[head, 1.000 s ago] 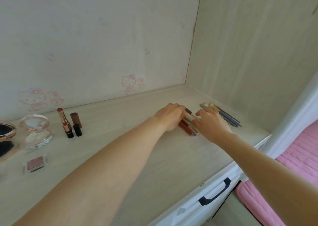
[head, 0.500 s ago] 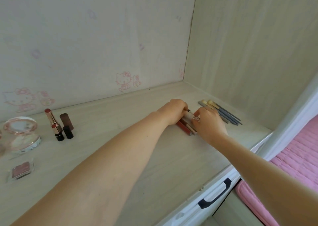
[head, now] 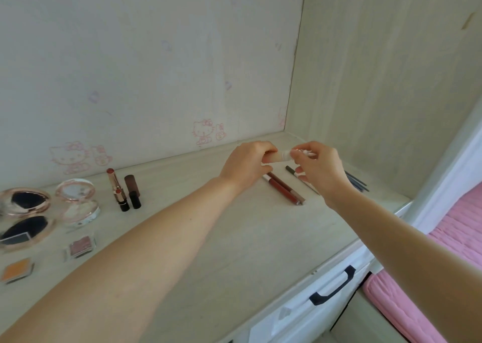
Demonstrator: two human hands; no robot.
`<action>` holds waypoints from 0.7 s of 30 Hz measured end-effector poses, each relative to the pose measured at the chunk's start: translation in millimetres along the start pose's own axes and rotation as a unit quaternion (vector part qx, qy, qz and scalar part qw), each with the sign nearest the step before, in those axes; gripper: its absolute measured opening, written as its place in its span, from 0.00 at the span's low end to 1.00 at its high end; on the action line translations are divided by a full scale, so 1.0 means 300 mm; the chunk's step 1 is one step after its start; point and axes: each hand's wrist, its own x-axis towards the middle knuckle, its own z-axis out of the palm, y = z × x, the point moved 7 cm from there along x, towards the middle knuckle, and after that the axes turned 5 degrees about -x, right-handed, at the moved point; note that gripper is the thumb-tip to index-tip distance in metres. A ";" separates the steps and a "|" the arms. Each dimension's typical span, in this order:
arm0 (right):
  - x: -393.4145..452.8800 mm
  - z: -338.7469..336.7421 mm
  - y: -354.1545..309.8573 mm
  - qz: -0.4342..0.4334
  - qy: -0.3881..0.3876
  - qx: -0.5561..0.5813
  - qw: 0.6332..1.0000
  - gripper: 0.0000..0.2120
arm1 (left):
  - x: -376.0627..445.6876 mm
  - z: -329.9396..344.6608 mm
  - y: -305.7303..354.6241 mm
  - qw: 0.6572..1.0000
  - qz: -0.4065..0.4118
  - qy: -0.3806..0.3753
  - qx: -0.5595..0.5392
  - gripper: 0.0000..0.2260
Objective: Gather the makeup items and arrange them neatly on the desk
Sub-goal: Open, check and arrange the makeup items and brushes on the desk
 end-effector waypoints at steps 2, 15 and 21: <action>-0.031 0.008 -0.044 -0.012 -0.009 0.022 1.000 0.05 | -0.039 -0.060 0.010 1.000 0.002 0.020 0.014 0.14; -0.291 0.241 -0.268 0.013 -0.124 0.169 0.978 0.08 | -0.436 -0.434 -0.033 0.980 -0.118 0.109 -0.122 0.10; -0.426 0.372 -0.362 0.009 -0.187 0.187 0.964 0.13 | -0.632 -0.555 -0.080 0.952 -0.201 0.135 -0.189 0.09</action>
